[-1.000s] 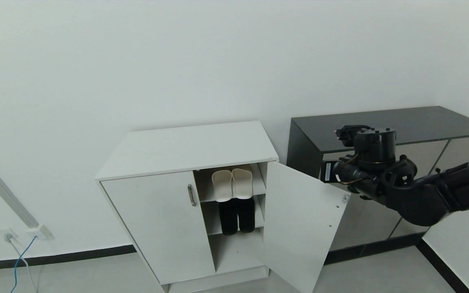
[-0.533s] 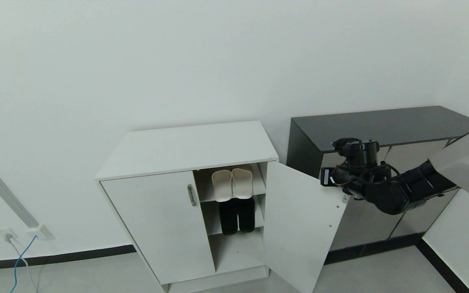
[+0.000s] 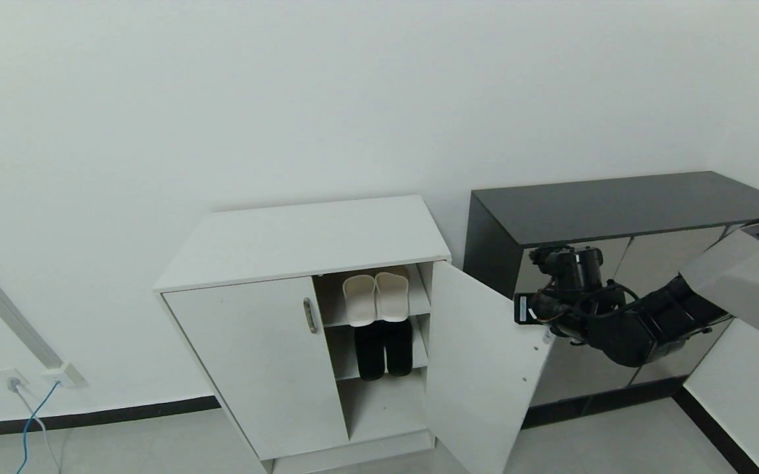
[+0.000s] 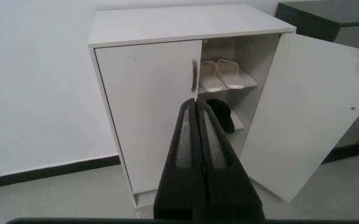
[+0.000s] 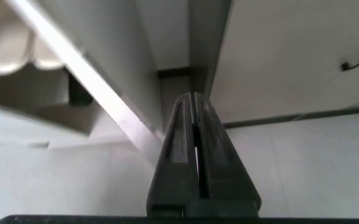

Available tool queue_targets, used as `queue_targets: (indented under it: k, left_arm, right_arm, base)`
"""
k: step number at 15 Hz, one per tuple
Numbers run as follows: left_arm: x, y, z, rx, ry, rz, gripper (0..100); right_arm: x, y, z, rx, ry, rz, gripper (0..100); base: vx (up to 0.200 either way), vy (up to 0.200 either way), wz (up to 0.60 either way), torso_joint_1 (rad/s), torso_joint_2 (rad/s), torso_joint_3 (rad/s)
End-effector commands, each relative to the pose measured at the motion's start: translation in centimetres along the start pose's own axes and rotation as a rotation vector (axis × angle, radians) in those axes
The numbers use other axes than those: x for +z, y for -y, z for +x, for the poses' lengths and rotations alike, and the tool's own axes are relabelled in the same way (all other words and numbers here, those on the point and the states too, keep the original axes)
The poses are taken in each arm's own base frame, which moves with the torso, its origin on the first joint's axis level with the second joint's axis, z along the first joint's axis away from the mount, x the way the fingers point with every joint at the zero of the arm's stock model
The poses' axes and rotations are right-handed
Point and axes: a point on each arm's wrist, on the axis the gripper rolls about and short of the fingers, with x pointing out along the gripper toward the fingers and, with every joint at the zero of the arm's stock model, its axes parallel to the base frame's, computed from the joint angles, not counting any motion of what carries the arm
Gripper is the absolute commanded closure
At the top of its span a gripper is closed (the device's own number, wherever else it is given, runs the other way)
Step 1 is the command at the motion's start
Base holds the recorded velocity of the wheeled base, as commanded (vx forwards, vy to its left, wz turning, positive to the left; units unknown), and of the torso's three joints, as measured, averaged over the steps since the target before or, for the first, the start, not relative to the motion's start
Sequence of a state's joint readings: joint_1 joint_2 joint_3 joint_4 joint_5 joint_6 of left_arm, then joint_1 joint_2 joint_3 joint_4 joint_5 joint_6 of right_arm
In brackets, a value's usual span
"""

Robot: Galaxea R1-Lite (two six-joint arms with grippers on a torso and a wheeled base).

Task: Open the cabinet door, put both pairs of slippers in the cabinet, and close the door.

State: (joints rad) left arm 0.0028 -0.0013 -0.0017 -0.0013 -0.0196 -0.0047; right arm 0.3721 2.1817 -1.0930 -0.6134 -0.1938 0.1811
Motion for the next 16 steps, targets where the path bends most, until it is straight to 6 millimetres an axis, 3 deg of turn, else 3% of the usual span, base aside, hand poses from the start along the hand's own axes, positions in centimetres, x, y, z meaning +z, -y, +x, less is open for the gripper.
queue_targets:
  k: [1,3,4,6,8,14,16]
  left_arm:
    - [0.0,0.0,0.0,0.000,-0.001,-0.001,100]
    - [0.0,0.0,0.0,0.000,-0.001,-0.001,100]
    - [0.0,0.0,0.0,0.000,-0.001,-0.001,100]
    - [0.0,0.0,0.0,0.000,-0.001,-0.001,100]
    - [0.0,0.0,0.0,0.000,-0.001,-0.003,100]
    - [0.0,0.0,0.0,0.000,-0.001,-0.003,100]
    - [0.0,0.0,0.0,0.000,-0.001,-0.003,100]
  right_arm:
    - [0.0,-2.1,-3.2,0.062,0.008,-0.008,100]
    - [-1.0,-3.9,-5.6,0.122,-0.003,-0.025,100]
    - [-1.0,-4.0,-5.7,0.124,-0.004,-0.025,100]
    - [-1.5,-6.2,-8.8,0.208,-0.001,-0.060,100]
    - [-1.4,-6.9,-10.4,0.243,0.015,-0.071,100]
    - [-1.6,-7.0,-11.2,0.254,0.014,-0.101,100]
    - [-2.0,-6.9,-11.3,0.254,0.003,-0.121,100]
  base:
    - [0.000,0.000,0.00,0.000,0.00,0.000]
    - [0.000,0.000,0.00,0.000,0.00,0.000]
    - [0.000,0.000,0.00,0.000,0.00,0.000]
    - [0.000,0.000,0.00,0.000,0.00,0.000]
    - [0.000,0.000,0.00,0.000,0.00,0.000]
    - [0.000,0.000,0.00,0.000,0.00,0.000]
    - [0.000,0.000,0.60,0.002,0.00,0.002]
